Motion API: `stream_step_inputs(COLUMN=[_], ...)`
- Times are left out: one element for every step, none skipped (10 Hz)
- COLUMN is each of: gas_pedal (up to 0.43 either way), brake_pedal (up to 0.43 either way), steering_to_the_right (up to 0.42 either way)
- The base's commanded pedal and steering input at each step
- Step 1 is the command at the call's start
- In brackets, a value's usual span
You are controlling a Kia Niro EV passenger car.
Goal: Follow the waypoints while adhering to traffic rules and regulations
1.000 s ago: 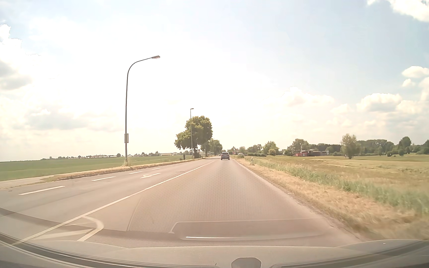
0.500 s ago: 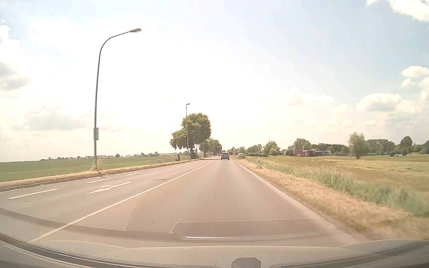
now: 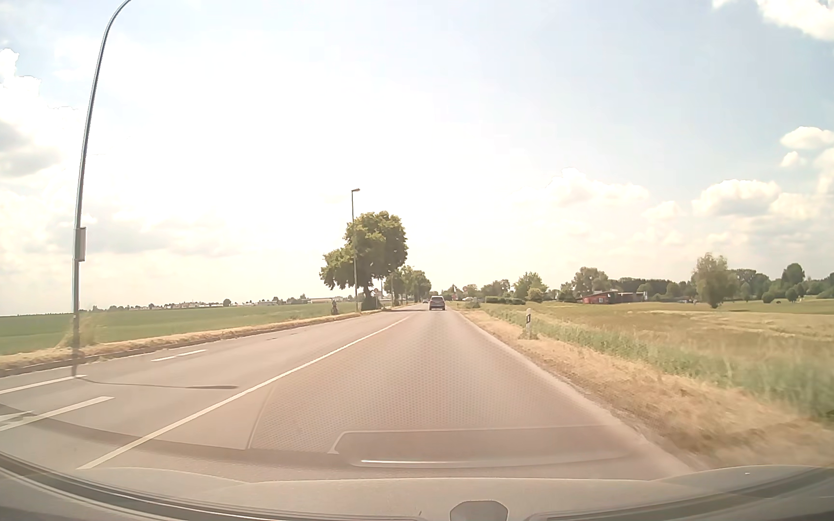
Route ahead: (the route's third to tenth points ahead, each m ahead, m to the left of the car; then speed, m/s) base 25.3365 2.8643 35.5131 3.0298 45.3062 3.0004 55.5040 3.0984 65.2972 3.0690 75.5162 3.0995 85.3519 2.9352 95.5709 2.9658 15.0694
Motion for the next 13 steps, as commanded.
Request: stream_step_inputs(gas_pedal=[0.319,0.319,0.319,0.319,0.311,0.287,0.280,0.280,0.280,0.268,0.260,0.248,0.248], brake_pedal=[0.000,0.000,0.000,0.000,0.000,0.000,0.000,0.000,0.000,0.000,0.000,0.000,0.000], steering_to_the_right=[-0.003,-0.003,-0.003,-0.004,-0.004,-0.004,-0.004,-0.004,-0.004,-0.004,-0.003,-0.003,-0.003])
